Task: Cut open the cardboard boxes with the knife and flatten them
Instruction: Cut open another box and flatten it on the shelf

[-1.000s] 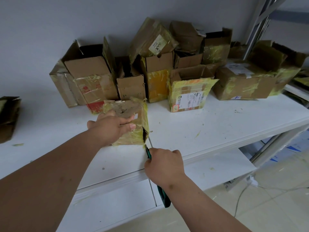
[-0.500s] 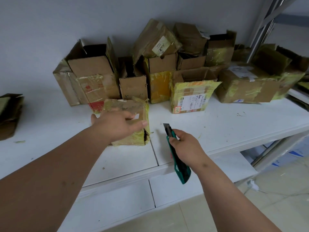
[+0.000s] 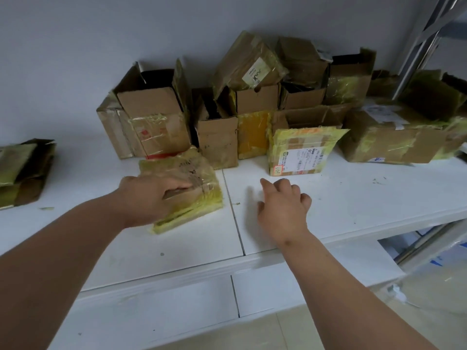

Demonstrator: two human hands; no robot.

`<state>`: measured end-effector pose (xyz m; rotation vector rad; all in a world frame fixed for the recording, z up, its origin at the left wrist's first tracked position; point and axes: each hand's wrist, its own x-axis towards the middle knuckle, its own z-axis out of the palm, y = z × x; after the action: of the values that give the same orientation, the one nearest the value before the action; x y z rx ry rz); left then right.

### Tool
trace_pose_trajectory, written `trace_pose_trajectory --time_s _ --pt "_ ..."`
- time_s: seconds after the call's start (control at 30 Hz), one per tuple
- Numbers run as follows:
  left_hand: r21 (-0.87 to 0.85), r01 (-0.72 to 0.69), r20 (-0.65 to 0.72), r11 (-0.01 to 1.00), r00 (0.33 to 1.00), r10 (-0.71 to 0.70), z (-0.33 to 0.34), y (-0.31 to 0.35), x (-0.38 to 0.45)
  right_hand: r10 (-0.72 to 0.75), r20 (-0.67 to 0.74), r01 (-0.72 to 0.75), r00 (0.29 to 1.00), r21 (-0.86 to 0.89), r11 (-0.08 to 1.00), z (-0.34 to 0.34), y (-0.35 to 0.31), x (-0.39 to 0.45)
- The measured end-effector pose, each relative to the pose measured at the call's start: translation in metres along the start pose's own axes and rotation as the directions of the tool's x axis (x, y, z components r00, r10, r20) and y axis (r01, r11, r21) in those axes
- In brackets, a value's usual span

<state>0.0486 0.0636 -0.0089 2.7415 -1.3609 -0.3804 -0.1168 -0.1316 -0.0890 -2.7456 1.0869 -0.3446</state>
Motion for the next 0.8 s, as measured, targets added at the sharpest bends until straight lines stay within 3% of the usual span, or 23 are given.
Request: trace_pose_trajectory --time_s 0.13,0.23,0.37,0.47,0.67,0.8 --pt "0.088 0.023 -0.110 0.996 0.994 -0.013 0.020 -0.007 -0.004 -0.291 0.052 0.269 0.955 0.254 0.929 0.011 -0.034 -0.003" --pt "0.172 0.010 -0.242 0.985 0.970 0.033 0.039 -0.009 -0.008 -0.363 0.061 0.299 0.930 0.450 0.842 0.020 -0.051 -0.004" --pt "0.306 0.020 -0.310 0.952 0.947 0.080 0.047 -0.013 -0.008 -0.237 -0.013 0.199 0.971 0.592 0.781 0.025 -0.061 -0.006" --pt "0.313 0.014 -0.291 0.949 0.953 0.082 0.045 -0.010 -0.005 -0.172 -0.015 0.141 0.985 0.647 0.749 0.028 -0.061 -0.008" --pt "0.191 -0.068 -0.303 0.979 0.945 0.125 0.039 -0.013 -0.018 -0.140 0.044 0.067 0.989 0.710 0.701 0.030 -0.057 -0.012" --pt "-0.045 0.027 -0.327 0.999 0.944 -0.040 0.023 -0.019 -0.023 -0.071 0.110 -0.045 0.991 0.795 0.605 0.032 -0.055 -0.014"
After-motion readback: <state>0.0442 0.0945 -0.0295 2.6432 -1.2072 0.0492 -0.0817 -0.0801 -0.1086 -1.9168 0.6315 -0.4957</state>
